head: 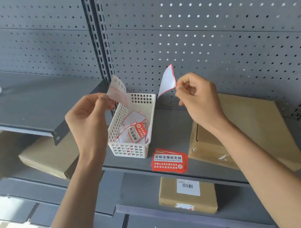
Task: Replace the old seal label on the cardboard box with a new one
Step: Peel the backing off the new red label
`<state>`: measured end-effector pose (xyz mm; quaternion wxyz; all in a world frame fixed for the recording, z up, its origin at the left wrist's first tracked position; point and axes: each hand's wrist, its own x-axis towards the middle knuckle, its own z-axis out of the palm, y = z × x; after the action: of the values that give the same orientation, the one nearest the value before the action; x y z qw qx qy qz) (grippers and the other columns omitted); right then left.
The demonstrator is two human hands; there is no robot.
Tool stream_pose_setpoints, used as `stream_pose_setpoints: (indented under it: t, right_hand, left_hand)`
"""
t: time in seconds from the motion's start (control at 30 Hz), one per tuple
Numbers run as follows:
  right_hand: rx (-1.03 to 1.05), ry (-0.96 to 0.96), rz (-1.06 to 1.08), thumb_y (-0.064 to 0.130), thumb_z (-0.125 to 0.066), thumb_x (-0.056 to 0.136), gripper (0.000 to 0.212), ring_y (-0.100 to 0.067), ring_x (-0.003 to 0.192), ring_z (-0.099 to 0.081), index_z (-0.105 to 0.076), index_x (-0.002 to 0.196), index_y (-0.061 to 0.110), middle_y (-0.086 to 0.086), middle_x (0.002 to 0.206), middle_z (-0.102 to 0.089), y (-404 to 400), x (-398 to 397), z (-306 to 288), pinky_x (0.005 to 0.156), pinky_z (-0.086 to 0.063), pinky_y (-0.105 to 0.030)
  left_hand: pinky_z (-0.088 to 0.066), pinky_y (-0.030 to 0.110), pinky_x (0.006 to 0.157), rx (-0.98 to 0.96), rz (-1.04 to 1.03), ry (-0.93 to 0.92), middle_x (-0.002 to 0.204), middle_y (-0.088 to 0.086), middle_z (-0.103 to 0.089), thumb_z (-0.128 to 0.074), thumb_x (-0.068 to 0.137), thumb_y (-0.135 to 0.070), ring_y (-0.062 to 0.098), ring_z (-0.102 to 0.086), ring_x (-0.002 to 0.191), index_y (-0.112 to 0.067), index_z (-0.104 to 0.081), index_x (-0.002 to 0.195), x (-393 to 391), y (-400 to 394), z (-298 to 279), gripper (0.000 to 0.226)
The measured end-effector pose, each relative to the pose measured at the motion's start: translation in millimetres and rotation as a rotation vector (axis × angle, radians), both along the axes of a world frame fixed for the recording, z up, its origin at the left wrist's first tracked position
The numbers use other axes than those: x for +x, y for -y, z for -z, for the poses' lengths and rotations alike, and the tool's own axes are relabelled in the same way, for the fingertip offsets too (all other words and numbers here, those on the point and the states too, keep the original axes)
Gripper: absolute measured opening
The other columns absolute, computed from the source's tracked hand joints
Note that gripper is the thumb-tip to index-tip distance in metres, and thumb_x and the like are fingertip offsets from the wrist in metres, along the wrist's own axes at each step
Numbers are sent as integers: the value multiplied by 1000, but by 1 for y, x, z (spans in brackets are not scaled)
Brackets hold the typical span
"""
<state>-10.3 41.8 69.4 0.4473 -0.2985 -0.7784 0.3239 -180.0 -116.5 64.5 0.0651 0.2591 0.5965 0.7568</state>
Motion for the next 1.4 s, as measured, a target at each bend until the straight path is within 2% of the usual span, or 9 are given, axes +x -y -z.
stream_pose_setpoints:
  t: [0.13, 0.23, 0.43, 0.57, 0.67, 0.83, 1.07, 1.23, 1.4]
  right_hand:
    - [-19, 161, -129, 17, -61, 96, 12, -8, 58, -59, -67, 87, 12, -1, 82, -72, 18, -29, 14, 54, -46, -22]
    - [-135, 227, -233, 18, -62, 98, 12, 1, 68, -64, -69, 90, 12, 3, 91, -73, 28, -48, 25, 51, -44, -11]
    - [-170, 375, -271, 15, -62, 94, 23, -7, 87, -68, -66, 74, 25, 8, 91, -73, 38, -68, 39, 71, -56, -26]
    - [-176, 501, -149, 11, -67, 90, 25, 2, 70, -61, -69, 69, 24, 4, 86, -75, 34, -66, 45, 53, -40, -9]
    - [-210, 515, -87, 8, -70, 86, 22, 2, 55, -50, -74, 67, 17, -2, 92, -79, 30, -60, 48, 47, -38, -10]
    - [-221, 466, -29, 11, -67, 92, 15, -1, 43, -55, -76, 79, 11, -3, 90, -77, 37, -45, 37, 37, -37, -8]
    - [-219, 118, -130, 14, -65, 96, 14, 3, 42, -56, -76, 92, 6, -2, 79, -76, 69, -12, -6, 45, -43, -12]
    - [-167, 54, -130, 18, -66, 96, 16, -4, 43, -53, -77, 87, 9, -4, 76, -75, 76, 7, -29, 47, -44, -14]
    - [-198, 79, -61, 30, -66, 96, 22, -10, 43, -58, -77, 87, 14, 3, 76, -75, 74, 23, -27, 49, -46, -16]
  left_hand:
    - [-46, 19, 63, -16, -30, -11, 76, 7, -74, -62, 88, -6, 12, -64, 68, -12, -75, 78, -9, 18, 3, 17]
    - [-45, 20, 62, -23, -49, 3, 78, 9, -75, -63, 89, -8, 12, -62, 67, -9, -75, 80, -14, 29, 7, 15]
    - [-45, 17, 63, -28, -72, -9, 77, 7, -74, -63, 91, -5, 9, -62, 66, -3, -75, 83, -16, 46, 13, 14]
    - [-45, 16, 63, -32, -72, -2, 75, 5, -73, -63, 91, -5, 8, -62, 65, -5, -75, 82, -15, 50, 16, 15]
    - [-45, 15, 63, -42, -61, -2, 76, 4, -74, -63, 91, -4, 9, -63, 66, -4, -75, 83, -11, 50, 17, 14]
    - [-45, 15, 62, -62, -60, -21, 77, 5, -75, -63, 91, -5, 7, -64, 65, -4, -75, 85, -5, 48, 14, 14]
    - [-44, 17, 65, -217, -122, -343, 74, -16, -70, -68, 88, -14, -1, -59, 63, -27, -73, 78, 21, 36, 11, 17]
    - [-54, 38, 64, -220, -153, -676, 75, -6, -69, -68, 90, -23, 16, -63, 66, -16, -74, 80, 41, 20, 15, 14]
    - [-49, 39, 55, -155, -182, -929, 74, -1, -70, -71, 92, -20, 23, -61, 66, -12, -74, 76, 64, 2, 23, 18]
